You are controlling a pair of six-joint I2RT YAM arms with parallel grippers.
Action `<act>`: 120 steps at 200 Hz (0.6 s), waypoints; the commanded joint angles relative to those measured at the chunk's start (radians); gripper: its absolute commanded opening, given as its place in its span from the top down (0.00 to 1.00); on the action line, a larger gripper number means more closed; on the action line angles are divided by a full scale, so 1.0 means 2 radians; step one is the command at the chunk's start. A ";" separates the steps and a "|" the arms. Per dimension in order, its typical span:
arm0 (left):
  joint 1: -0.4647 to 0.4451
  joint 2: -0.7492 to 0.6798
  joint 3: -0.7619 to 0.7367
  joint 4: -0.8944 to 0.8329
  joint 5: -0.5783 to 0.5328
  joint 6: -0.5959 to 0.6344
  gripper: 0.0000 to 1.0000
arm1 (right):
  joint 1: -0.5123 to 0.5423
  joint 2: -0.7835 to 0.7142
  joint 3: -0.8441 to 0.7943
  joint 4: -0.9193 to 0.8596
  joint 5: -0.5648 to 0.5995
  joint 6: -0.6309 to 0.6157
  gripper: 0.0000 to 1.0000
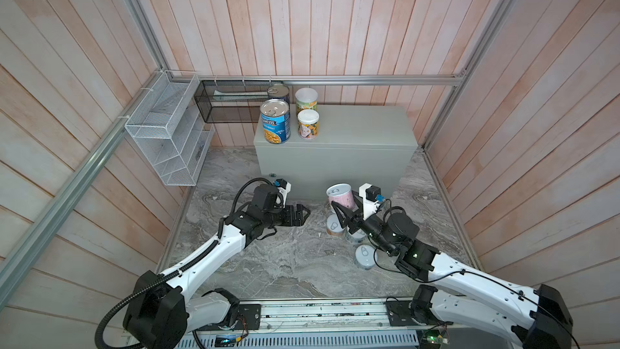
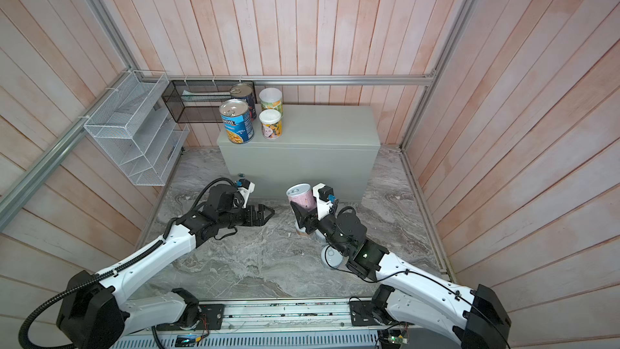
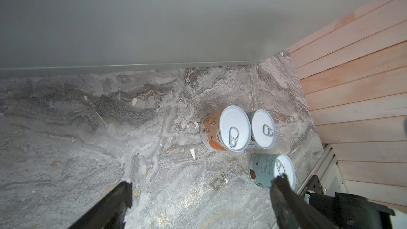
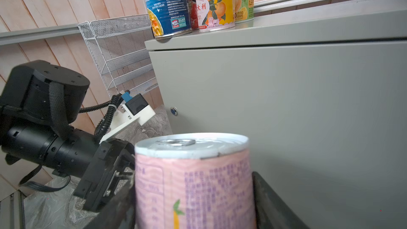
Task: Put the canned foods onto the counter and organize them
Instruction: 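Raise the pink can with the right gripper up onto the cabinet top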
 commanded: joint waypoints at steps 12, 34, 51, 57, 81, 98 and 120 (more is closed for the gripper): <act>0.003 -0.013 -0.023 0.028 -0.006 0.016 0.00 | -0.006 -0.009 0.053 -0.005 0.027 0.015 0.40; 0.003 -0.012 -0.024 0.041 -0.008 0.017 0.00 | -0.008 -0.014 0.071 -0.015 0.028 0.022 0.40; 0.003 -0.012 -0.032 0.060 -0.011 0.018 0.00 | -0.011 -0.019 0.082 -0.022 0.032 0.022 0.39; 0.003 -0.014 -0.037 0.071 -0.010 0.020 0.00 | -0.012 -0.021 0.087 -0.024 0.034 0.023 0.39; 0.003 -0.024 -0.060 0.115 -0.017 0.024 0.00 | -0.026 -0.029 0.103 -0.033 0.034 0.029 0.39; 0.003 -0.034 -0.084 0.160 -0.023 0.028 0.00 | -0.041 -0.031 0.114 -0.037 0.030 0.037 0.38; 0.003 -0.050 -0.132 0.245 -0.019 0.042 0.00 | -0.064 -0.027 0.138 -0.050 0.023 0.051 0.38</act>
